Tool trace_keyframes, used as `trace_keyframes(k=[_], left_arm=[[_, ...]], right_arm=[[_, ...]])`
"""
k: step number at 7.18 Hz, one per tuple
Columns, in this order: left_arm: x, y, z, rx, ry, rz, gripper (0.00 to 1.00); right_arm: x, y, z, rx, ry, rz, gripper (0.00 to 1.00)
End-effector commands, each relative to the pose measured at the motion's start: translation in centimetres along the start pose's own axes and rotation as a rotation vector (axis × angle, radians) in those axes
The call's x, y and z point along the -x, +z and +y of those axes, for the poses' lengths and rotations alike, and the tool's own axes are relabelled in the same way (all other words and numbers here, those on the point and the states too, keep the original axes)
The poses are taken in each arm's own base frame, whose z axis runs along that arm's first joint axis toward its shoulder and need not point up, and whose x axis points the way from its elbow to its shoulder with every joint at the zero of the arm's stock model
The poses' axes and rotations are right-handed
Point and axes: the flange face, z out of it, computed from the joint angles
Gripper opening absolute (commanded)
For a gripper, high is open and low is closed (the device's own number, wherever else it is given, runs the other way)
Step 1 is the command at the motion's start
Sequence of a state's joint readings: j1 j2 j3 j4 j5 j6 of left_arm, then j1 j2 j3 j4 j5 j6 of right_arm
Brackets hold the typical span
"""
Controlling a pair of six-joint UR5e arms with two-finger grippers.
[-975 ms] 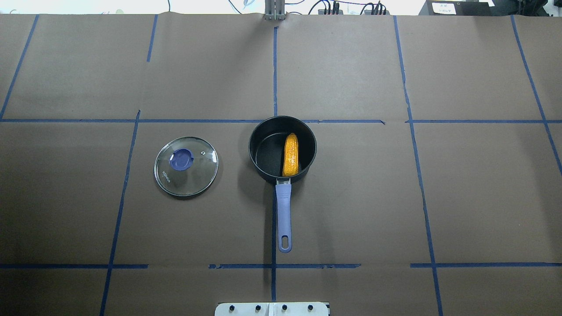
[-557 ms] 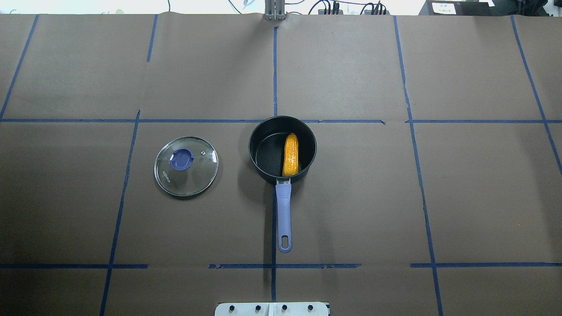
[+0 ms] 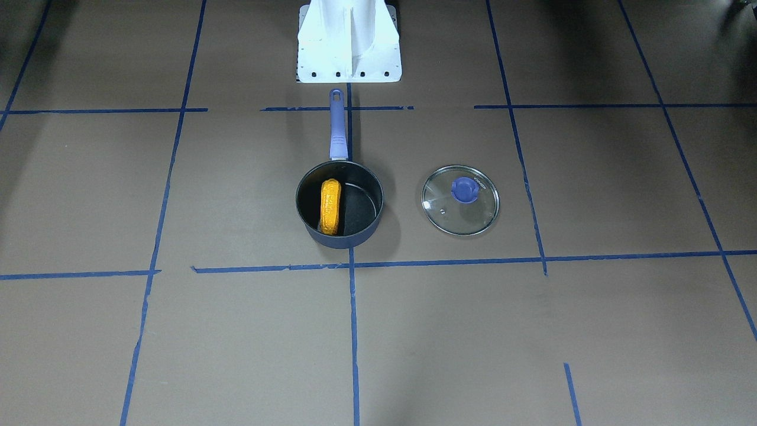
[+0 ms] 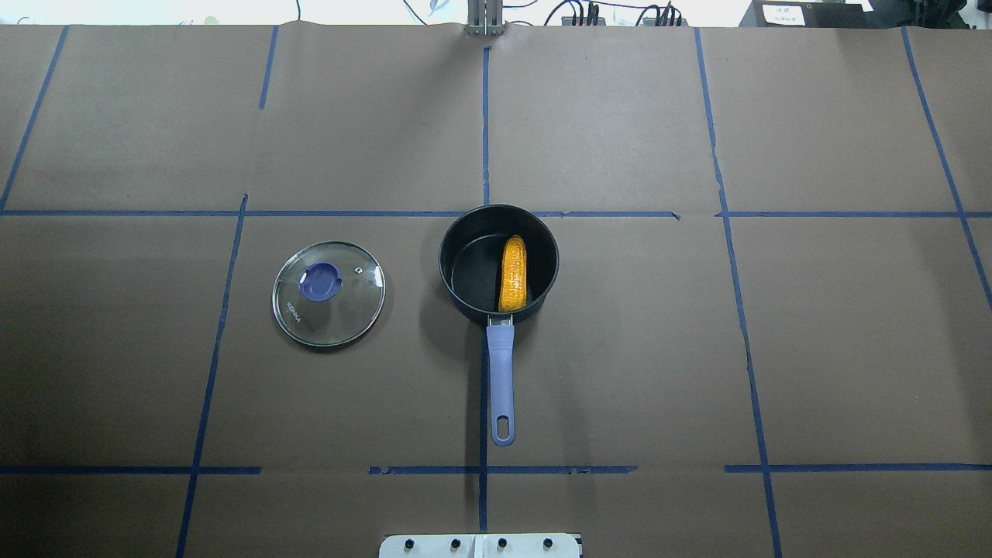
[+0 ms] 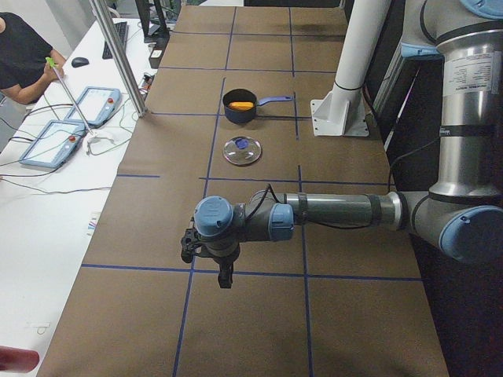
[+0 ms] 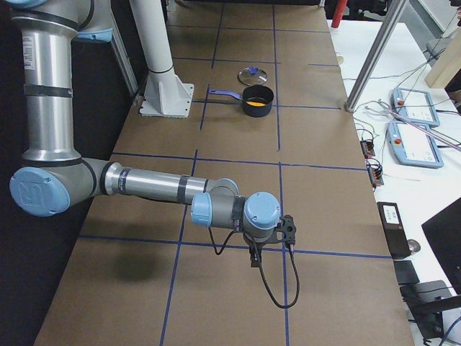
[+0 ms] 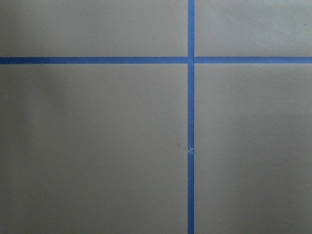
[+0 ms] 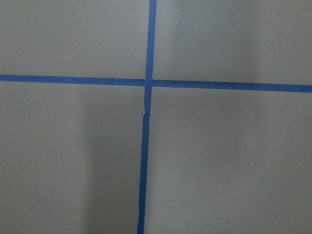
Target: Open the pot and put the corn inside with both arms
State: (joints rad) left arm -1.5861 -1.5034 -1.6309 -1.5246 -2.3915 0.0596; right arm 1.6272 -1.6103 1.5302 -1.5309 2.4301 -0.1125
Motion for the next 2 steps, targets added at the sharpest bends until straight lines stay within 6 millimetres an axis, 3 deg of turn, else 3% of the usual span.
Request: trace_keyframes(k=[1, 2], left_arm=[[0.01, 0.01, 0.0, 0.0, 0.0, 0.0, 1.0], [-0.04, -0.04, -0.07, -0.001, 0.001, 0.0, 1.0]], right_arm=[[0.07, -0.18, -0.14, -0.004, -0.001, -0.001, 1.0], [0.02, -0.13, -0.06, -0.003, 0.0, -0.001, 1.0]])
